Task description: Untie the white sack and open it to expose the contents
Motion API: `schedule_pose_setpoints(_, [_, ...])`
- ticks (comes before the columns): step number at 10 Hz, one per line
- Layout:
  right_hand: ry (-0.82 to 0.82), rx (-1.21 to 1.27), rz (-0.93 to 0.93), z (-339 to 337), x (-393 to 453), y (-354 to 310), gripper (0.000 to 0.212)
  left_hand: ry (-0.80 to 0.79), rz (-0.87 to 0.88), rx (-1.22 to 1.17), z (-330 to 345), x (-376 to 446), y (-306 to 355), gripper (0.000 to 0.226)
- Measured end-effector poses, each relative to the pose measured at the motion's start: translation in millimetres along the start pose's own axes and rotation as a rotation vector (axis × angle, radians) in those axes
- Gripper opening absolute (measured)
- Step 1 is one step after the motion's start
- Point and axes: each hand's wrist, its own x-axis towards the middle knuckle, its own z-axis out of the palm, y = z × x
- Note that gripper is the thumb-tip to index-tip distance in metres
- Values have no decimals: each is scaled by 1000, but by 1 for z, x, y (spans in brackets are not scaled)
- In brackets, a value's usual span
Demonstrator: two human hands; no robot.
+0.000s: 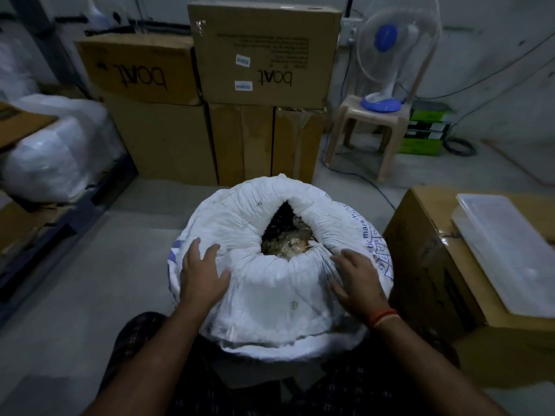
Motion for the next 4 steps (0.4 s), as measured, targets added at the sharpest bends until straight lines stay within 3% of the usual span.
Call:
schedule_pose_setpoints(2, [20, 60, 38, -4, -16, -34, 47, -59, 87, -107, 1, -23, 22, 61])
schedule_pose_setpoints(4, [82, 196, -132, 4, -15, -59, 34, 108, 247, -175, 2, -21, 43, 52])
